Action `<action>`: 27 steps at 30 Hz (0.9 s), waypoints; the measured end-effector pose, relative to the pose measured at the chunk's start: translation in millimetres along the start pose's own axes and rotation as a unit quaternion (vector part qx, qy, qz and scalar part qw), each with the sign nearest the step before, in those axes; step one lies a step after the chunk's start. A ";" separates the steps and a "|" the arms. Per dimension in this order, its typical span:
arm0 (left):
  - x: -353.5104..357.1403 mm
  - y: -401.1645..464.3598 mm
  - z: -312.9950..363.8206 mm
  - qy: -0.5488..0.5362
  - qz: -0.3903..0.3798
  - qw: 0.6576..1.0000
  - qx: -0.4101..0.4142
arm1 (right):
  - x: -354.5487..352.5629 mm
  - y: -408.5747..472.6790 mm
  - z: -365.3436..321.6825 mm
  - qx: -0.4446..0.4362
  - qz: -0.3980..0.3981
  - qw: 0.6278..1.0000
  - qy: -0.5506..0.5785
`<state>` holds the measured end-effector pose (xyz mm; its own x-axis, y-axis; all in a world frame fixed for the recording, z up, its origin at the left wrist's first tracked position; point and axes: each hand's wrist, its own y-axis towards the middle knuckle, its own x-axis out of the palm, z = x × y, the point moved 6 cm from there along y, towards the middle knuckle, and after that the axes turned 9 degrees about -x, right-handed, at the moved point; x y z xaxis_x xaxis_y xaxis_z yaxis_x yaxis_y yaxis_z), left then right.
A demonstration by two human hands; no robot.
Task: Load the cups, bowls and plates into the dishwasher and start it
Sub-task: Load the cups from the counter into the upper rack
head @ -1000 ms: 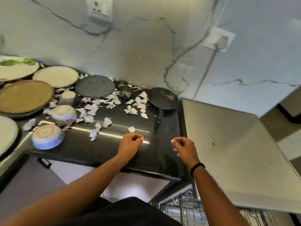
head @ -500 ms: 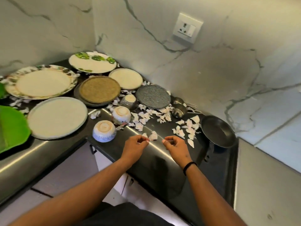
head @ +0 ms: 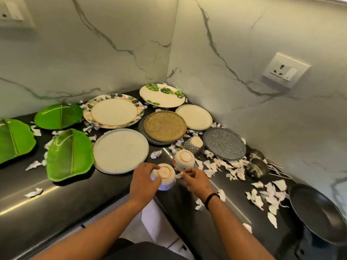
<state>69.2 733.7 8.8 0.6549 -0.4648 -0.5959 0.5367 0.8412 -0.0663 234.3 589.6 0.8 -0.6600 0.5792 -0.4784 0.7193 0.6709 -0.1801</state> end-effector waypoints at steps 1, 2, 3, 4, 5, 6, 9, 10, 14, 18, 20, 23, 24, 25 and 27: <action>2.1 6.6 -2.5 0.023 -0.013 1.000 0.014 | 8.6 6.2 -1.4 0.008 -0.010 1.000 0.007; 7.0 13.9 -5.0 0.040 -0.034 0.998 0.026 | 17.3 12.2 -1.3 0.017 -0.021 1.000 0.011; 12.1 20.2 -7.0 0.050 -0.059 0.997 0.028 | 25.0 17.0 -0.9 0.022 -0.030 0.999 0.010; 17.5 24.6 -8.1 0.054 -0.083 0.995 0.026 | 30.5 20.5 0.8 0.025 -0.035 0.999 0.003; 22.2 29.0 -8.8 0.060 -0.105 0.992 0.019 | 34.4 23.8 2.2 0.025 -0.035 0.999 -0.006; 26.8 32.2 -8.4 0.073 -0.123 0.990 0.018 | 36.7 26.5 4.3 0.026 -0.034 0.999 -0.015; 37.8 34.7 -5.5 0.151 -0.154 0.975 0.058 | 39.2 27.6 5.5 0.035 -0.034 0.998 -0.026; 39.4 35.6 -4.2 0.170 -0.152 0.971 0.072 | 39.1 27.5 4.9 0.037 -0.029 0.998 -0.028; 38.8 41.2 -0.1 0.167 -0.135 0.974 0.076 | 38.5 29.1 1.3 0.040 -0.017 0.999 -0.026; 36.7 44.8 0.8 0.101 -0.124 0.985 0.071 | 31.7 29.7 -2.6 0.034 0.023 0.999 0.002; 33.9 45.9 6.9 0.078 -0.107 0.988 0.079 | 24.2 26.9 -8.2 0.030 0.056 0.998 0.027; 31.7 46.4 24.8 0.018 -0.089 0.992 0.089 | 11.1 18.9 -12.7 0.036 0.107 0.989 0.096; 30.1 45.4 31.6 -0.011 -0.088 0.992 0.085 | 6.8 15.7 -15.0 0.037 0.122 0.984 0.125; 31.9 43.7 39.5 -0.033 -0.092 0.992 0.085 | -0.5 10.8 -16.4 0.035 0.144 0.978 0.148; 39.2 37.1 56.5 -0.064 -0.106 0.988 0.093 | -17.1 -0.2 -19.0 0.020 0.187 0.967 0.170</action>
<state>144.8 731.0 28.2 0.5723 -0.6663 -0.4780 0.7497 0.6613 -0.0242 241.2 588.3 25.3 -0.3801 0.9016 -0.2065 0.9249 0.3705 -0.0852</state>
